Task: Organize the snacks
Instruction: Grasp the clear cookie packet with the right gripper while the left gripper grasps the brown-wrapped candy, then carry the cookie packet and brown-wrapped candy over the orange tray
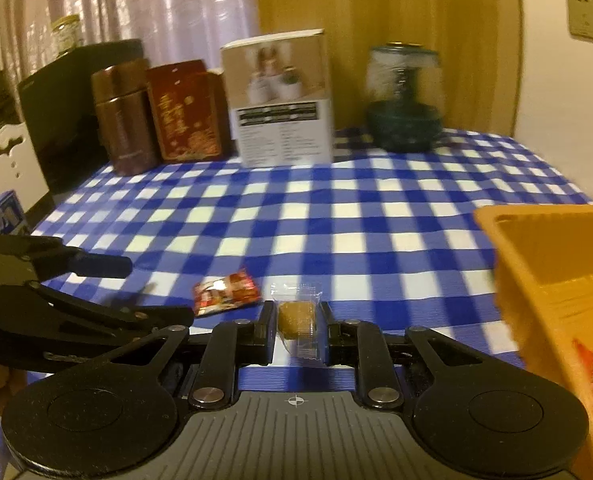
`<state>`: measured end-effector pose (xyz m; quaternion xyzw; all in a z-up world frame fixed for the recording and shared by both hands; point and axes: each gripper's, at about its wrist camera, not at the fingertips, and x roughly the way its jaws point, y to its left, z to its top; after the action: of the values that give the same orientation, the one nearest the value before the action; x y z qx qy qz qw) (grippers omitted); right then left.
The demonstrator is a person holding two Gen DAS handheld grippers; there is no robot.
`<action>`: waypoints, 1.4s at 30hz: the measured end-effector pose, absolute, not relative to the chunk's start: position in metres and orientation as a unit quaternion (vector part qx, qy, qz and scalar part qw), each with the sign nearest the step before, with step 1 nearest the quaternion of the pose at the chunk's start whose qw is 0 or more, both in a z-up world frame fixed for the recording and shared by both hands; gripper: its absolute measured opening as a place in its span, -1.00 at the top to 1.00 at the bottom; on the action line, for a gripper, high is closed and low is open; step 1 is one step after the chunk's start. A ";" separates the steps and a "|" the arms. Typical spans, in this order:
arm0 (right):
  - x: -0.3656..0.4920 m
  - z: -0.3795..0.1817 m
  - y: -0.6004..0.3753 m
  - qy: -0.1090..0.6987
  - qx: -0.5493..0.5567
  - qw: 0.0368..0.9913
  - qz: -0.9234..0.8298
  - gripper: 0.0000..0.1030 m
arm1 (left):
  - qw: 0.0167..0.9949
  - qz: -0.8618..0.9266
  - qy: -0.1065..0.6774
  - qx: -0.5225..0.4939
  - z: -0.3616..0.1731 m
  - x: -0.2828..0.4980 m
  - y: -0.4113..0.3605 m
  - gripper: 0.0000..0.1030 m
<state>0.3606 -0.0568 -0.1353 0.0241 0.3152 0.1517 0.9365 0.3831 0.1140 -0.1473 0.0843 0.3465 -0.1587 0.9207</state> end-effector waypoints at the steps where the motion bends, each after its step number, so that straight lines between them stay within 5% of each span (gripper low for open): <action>1: 0.361 -0.134 -0.062 0.315 0.026 0.937 0.149 0.59 | 0.919 -0.164 0.347 0.090 -0.149 0.387 0.110 -0.42; 13: 0.361 -0.145 -0.091 0.327 0.034 0.935 0.136 0.59 | 0.902 -0.211 0.354 0.124 -0.160 0.418 0.078 0.18; 16: 0.361 -0.145 -0.091 0.327 0.035 0.934 0.140 0.59 | 0.900 -0.208 0.362 0.125 -0.158 0.418 0.076 0.51; 42: 0.245 -0.076 -0.133 0.346 0.065 0.923 0.154 0.59 | 0.919 -0.064 0.386 -0.053 -0.081 0.251 0.057 0.56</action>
<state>0.2450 -0.1325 -0.0760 0.0651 0.3458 0.1537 0.9234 0.2510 0.0572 -0.0807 -0.0531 0.3857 -0.0636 0.9189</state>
